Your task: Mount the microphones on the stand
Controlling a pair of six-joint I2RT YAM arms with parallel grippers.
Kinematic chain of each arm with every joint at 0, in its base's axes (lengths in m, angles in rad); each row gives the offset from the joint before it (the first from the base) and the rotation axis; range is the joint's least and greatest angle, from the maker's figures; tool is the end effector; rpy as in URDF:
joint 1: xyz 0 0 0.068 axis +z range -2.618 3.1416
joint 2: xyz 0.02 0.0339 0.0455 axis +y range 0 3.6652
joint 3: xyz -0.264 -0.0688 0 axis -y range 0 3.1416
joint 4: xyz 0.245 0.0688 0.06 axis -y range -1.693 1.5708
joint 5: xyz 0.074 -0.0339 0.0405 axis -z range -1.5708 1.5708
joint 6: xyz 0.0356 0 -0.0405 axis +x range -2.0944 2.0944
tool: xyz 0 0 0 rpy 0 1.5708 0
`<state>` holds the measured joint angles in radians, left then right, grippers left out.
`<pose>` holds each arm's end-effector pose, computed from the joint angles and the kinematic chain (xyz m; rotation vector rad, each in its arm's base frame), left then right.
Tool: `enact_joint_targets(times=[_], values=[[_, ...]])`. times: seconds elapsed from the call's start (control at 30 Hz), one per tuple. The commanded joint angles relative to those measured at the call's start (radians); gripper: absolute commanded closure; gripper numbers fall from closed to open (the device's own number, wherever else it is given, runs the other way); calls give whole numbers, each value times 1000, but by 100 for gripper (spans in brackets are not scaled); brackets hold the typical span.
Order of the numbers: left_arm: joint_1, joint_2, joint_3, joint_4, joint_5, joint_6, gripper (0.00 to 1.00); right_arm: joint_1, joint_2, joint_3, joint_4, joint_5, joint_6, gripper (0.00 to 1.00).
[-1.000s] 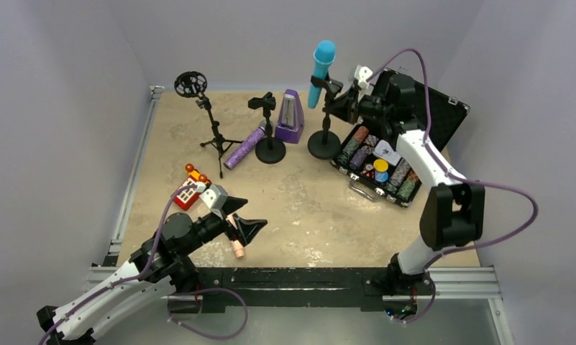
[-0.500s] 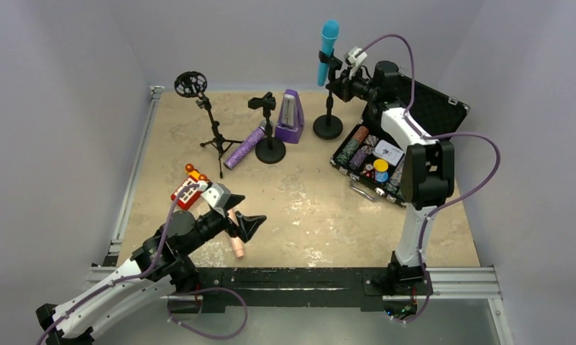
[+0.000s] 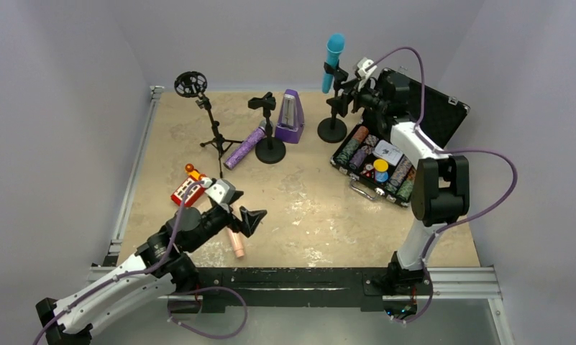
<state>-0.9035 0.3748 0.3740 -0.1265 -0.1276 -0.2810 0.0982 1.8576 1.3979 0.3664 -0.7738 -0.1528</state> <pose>0.0826 -0.0976 0.2561 0.4437 1.7015 -0.7695 0.4353 0.0679 0.3025 -0.7732 1.4822 0.5994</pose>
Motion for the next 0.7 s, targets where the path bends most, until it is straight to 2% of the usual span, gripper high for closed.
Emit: enact_joint_targets(times=[0.0,0.1,0.23,0.43,0.57,0.67], values=[[9,83,83,68,-92,62,0,-21,-112,-59,22,-41,8,21],[37,182,142,77,-111,78,0,-27,-169,-107,-28,-49,3,16],[97,334,191,165,-72,94,1,-33,-255,-189,-105,-88,-27,14],[240,550,244,324,63,89,2,-33,-387,-292,-249,-149,-76,12],[298,695,308,415,105,128,3,-34,-467,-280,-476,-170,-95,12],[362,804,340,504,163,135,5,-31,-549,-250,-710,-287,-124,12]])
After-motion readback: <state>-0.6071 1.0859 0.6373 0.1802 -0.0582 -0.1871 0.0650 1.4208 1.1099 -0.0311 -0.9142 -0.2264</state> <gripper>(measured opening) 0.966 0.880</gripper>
